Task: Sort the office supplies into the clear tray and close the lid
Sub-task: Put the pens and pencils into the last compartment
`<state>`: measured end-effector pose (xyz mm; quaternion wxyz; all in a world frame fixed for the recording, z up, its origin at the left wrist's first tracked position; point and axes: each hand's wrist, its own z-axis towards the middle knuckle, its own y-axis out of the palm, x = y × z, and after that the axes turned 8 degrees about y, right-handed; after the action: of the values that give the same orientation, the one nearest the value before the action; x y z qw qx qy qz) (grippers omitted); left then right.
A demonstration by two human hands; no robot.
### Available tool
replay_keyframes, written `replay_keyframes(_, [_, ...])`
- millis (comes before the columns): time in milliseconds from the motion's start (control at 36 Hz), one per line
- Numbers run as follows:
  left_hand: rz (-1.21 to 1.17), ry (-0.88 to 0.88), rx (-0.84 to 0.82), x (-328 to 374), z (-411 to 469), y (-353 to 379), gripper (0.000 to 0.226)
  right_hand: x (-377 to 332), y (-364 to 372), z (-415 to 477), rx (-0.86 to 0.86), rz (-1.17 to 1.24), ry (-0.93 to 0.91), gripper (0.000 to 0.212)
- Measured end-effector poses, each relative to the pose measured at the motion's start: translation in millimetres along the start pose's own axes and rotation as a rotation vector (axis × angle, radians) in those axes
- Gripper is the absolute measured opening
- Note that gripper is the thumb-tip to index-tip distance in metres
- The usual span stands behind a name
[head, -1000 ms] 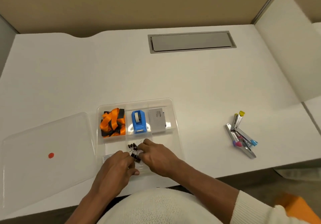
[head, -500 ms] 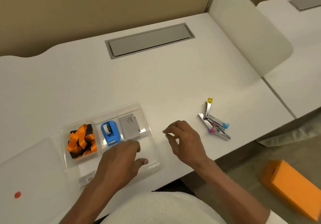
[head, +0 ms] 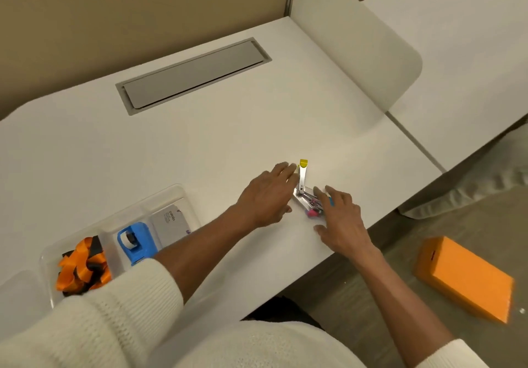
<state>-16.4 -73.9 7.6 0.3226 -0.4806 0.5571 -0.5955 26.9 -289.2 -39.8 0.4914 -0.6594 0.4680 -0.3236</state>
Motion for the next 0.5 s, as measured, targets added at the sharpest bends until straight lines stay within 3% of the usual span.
replay_keyframes(139, [0.127, 0.132, -0.082, -6, 42, 17, 0.109, 3, 8, 4, 0.150, 0.034, 0.017, 0.076])
replay_keyframes(222, [0.206, 0.189, -0.160, -12, 56, 31, 0.109, 6, 7, 5, 0.163, 0.079, 0.048, 0.068])
replay_keyframes(306, [0.235, 0.227, -0.161, -17, 60, 38, 0.088, 8, 4, 5, 0.113, 0.091, 0.081, 0.061])
replay_keyframes(417, [0.263, 0.228, -0.069, -16, 59, 34, 0.020, 14, 6, 2, 0.094, 0.117, 0.140, 0.046])
replay_keyframes(500, [0.222, 0.190, -0.051, -16, 57, 34, 0.006, 21, 10, -1, 0.099, 0.127, 0.188, 0.037])
